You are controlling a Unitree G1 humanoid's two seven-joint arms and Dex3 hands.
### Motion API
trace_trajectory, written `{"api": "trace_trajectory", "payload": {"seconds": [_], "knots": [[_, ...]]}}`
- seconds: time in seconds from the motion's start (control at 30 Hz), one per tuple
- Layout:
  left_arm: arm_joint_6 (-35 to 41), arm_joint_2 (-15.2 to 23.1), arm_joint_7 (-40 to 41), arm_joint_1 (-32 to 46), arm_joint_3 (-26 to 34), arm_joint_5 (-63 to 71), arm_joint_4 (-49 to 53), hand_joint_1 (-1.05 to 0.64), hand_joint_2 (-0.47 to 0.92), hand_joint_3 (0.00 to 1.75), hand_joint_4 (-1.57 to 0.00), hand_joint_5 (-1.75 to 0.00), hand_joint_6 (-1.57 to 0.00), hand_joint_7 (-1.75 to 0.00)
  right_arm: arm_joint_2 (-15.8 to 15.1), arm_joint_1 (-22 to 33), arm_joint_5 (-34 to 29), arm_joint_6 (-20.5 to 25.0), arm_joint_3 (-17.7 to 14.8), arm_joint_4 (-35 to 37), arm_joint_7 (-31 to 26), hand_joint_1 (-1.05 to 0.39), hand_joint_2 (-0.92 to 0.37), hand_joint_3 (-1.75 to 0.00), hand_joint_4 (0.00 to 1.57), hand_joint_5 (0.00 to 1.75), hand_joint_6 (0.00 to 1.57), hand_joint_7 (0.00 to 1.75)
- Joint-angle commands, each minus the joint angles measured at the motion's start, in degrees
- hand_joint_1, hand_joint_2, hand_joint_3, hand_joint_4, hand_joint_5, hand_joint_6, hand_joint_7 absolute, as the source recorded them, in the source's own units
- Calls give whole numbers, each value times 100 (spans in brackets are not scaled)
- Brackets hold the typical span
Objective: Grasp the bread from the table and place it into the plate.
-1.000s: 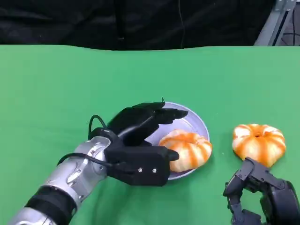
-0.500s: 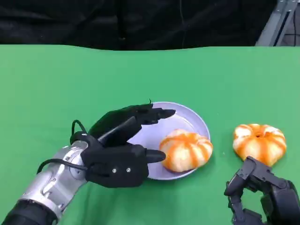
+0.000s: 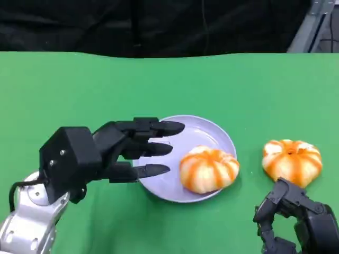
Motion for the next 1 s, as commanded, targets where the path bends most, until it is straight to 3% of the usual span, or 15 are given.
{"api": "trace_trajectory", "payload": {"seconds": [0.03,0.07,0.1,0.13,0.17,0.2,0.23,0.27,0.33,0.53,0.57,0.63,0.67,0.9,1.0], "knots": [[144,51,-116,76,125,-104,-126,-48,92,16,-63,-17,-59,-6,-61,11,82,-29,-37,-42,4,-11,-57,-111,82,175,71,161],[803,93,-268,458,539,-1010,-674,-45,92,15,-63,-17,-61,-6,-71,-3,91,-33,-46,-33,7,-11,-57,-111,82,175,71,161],[1323,125,-379,746,857,-1695,-1101,-24,90,31,-65,-52,-69,-13,-78,-14,98,-36,-53,-27,10,-11,-57,-111,83,175,72,161],[1708,155,-442,941,1073,-2170,-1411,-11,82,52,-51,-101,-74,-19,-82,-21,102,-37,-59,-23,14,-11,-57,-111,83,175,72,161],[1896,239,-515,1438,1393,-2704,-1928,-6,78,62,-45,-120,-74,-22,-90,-24,119,-15,-61,-38,32,-11,-56,-111,83,175,72,161],[1971,294,-546,1748,1579,-2965,-2245,6,70,100,-48,-146,-80,-46,-93,-24,130,1,-61,-50,45,-11,-56,-112,84,175,72,161],[2056,337,-557,1963,1718,-3164,-2483,15,62,130,-50,-163,-67,-92,-95,-25,138,12,-61,-58,55,-11,-56,-112,84,175,72,161],[2147,368,-550,2085,1805,-3298,-2640,17,59,141,-51,-169,-59,-113,-96,-25,143,18,-62,-63,62,-10,-56,-112,84,175,72,161],[2298,403,-507,2131,1858,-3411,-2762,20,57,149,-52,-173,-53,-131,-97,-24,147,20,-63,-64,66,-10,-56,-112,84,175,72,161],[2448,406,-482,2153,1917,-3468,-2859,20,56,151,-52,-175,-50,-137,-102,-25,153,24,-60,-67,69,-10,-56,-111,84,175,72,161],[2508,424,-640,2427,2105,-3707,-2809,19,59,152,-61,-175,-56,-145,-133,-55,155,7,-81,-10,83,-10,-56,-111,83,175,72,161],[2589,457,-836,2772,2343,-4029,-2747,16,69,150,-93,-175,-78,-168,-172,-94,157,-15,-107,63,102,-10,-56,-112,83,175,72,161],[2606,466,-910,2852,2381,-4107,-2708,15,71,149,-97,-175,-81,-171,-185,-86,185,1,-109,57,122,-10,-56,-113,83,175,72,161],[2621,463,-994,2902,2374,-4078,-2626,15,73,146,-102,-175,-84,-175,-196,-77,238,-8,-113,55,157,-10,-54,-117,83,175,71,162],[2609,458,-990,2946,2330,-3952,-2478,27,81,151,-105,-175,-79,-175,-209,-56,221,-67,-127,67,145,-10,-54,-116,83,175,71,162]]}}
